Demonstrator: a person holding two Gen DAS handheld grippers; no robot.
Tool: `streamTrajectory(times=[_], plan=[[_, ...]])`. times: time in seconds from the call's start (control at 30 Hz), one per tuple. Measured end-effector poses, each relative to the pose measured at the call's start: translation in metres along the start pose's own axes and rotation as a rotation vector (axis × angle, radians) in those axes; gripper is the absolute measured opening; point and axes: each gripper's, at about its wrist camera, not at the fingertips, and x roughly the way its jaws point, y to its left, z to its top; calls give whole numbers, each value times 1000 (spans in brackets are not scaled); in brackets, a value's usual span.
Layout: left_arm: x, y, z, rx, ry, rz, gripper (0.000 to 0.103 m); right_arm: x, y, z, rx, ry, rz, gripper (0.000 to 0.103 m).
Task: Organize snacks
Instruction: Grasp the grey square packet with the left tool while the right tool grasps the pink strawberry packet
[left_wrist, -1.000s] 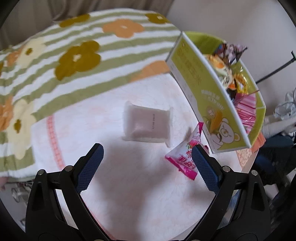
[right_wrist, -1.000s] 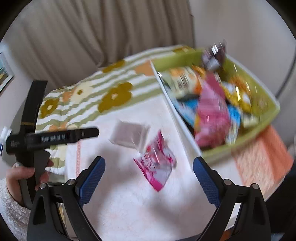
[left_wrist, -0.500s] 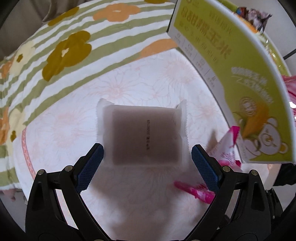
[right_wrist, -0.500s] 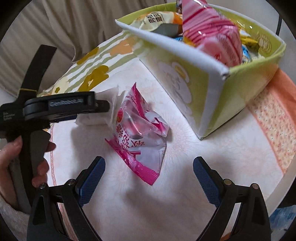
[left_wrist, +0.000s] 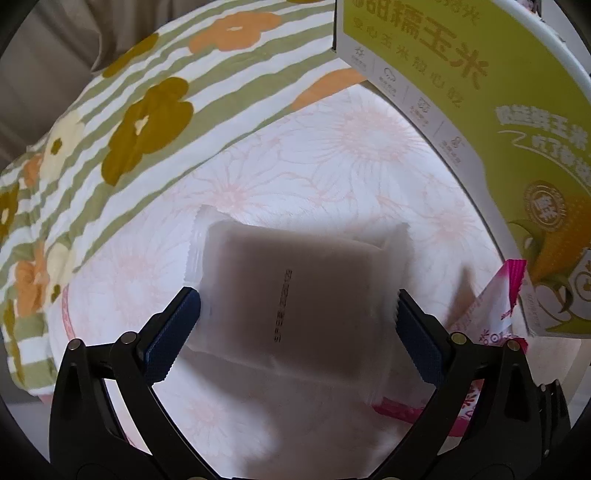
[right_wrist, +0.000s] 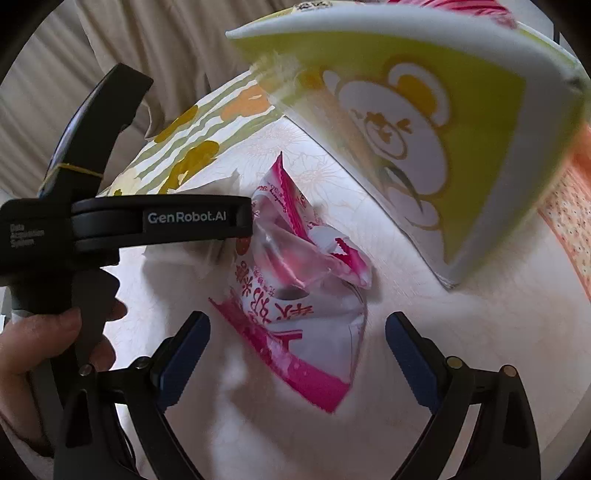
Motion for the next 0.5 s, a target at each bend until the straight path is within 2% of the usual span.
streamTrajectory(times=[0.3,0.37,0.5], plan=[[4,12,-3,37,-25,-46,98,13,8,13,-33,-38,-24,95],[2,15,-3,45,-44,-44,87,17,10,16,-42,-42,-27,95],[-3,24,-3,45,-65,-83,81,22,12,20,-57,-46,-34,95]])
